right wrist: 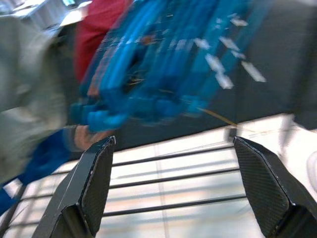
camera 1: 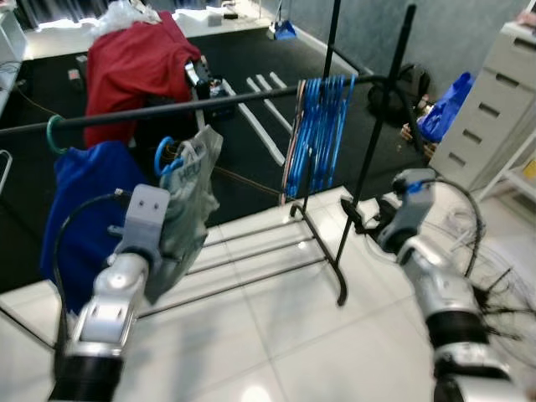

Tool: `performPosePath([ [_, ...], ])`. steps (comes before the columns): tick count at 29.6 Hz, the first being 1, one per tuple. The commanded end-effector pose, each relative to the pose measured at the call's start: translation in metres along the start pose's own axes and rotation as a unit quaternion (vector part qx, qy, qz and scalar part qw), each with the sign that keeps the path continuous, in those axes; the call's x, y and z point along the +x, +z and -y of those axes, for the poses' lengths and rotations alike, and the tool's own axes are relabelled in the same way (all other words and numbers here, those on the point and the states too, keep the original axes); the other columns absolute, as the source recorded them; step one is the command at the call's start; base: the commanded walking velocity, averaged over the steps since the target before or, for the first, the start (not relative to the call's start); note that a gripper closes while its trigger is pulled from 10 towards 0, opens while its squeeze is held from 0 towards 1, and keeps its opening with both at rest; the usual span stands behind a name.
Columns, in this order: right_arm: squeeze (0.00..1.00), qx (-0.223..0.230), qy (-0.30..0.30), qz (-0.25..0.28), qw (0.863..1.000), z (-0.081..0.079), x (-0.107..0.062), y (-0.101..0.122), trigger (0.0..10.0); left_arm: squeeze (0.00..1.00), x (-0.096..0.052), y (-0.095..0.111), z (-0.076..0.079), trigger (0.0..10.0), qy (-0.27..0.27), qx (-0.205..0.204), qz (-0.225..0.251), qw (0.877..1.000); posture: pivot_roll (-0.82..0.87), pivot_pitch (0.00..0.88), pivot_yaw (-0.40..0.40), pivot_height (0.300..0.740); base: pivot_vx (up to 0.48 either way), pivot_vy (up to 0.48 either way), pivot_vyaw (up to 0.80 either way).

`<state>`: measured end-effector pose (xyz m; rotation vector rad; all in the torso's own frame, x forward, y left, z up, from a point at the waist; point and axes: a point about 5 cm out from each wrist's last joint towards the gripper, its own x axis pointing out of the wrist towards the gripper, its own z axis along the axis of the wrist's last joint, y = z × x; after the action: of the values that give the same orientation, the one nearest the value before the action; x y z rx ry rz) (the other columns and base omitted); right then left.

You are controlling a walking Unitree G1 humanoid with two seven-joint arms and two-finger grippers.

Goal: Hang hanger

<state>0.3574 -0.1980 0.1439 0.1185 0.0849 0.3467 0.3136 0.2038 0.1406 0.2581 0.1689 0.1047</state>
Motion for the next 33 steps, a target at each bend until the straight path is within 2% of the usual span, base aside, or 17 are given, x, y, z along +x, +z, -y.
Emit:
performPosePath([
  [1, 0.00, -0.011, 0.021, -0.025, 0.999, -0.003, -0.003, -0.008, 10.0, 0.00, 0.001, -0.004, -0.001, 10.0, 0.007, 0.004, -0.014, 1.000, -0.07, 0.086, 0.008, 0.740, 0.390, 0.000, 0.00],
  [5, 0.00, -0.020, 0.060, -0.037, 0.997, -0.012, -0.005, -0.012, 10.0, 0.00, 0.002, -0.006, -0.003, 10.0, 0.015, 0.000, -0.022, 1.000, -0.07, 0.086, 0.008, 0.740, 0.390, 0.000, 0.00],
  [24, 0.00, -0.021, 0.068, -0.044, 0.996, -0.011, -0.006, -0.012, 10.0, 0.00, 0.004, -0.009, -0.006, 10.0, 0.039, -0.029, -0.043, 0.998, -0.08, 0.084, 0.005, 0.740, 0.373, 0.000, 0.00],
  [33, 0.00, -0.021, 0.065, -0.045, 0.997, -0.010, -0.006, -0.012, 10.0, 0.00, 0.000, -0.013, -0.012, 10.0, 0.067, -0.054, -0.061, 0.994, -0.08, 0.087, 0.008, 0.740, 0.000, 0.000, 0.00],
])
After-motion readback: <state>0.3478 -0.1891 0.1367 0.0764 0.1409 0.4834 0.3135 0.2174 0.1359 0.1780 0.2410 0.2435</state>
